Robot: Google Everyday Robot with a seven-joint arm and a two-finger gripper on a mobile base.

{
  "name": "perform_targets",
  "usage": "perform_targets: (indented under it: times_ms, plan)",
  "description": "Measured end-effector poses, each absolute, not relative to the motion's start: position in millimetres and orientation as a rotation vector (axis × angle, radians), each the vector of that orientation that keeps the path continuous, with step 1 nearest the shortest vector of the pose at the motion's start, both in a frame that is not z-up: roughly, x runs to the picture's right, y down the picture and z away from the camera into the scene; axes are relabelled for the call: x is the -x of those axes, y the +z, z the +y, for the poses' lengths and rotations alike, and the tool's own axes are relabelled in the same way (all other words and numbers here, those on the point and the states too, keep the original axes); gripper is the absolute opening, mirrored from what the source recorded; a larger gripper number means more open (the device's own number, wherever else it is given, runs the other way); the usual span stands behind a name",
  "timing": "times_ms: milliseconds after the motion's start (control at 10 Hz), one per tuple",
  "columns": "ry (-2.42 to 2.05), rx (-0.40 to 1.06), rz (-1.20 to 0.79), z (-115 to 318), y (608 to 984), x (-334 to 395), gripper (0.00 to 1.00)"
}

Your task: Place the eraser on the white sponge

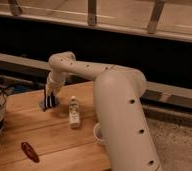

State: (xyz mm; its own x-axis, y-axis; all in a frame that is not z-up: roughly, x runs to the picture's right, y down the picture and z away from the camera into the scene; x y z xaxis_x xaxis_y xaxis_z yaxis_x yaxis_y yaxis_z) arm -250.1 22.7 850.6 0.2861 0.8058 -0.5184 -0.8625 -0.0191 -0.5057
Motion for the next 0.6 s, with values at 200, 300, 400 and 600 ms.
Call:
perform_targets:
  times_ms: [200,300,400,600]
  plan:
    - [1.359,0.851,0.056,22,851,249,0.0]
    - [1.395,0.805,0.003,16,849,247,0.0]
    - [1.408,0.779,-0.023,13,852,249,0.0]
    - [1.396,0.797,-0.007,15,863,265,0.0]
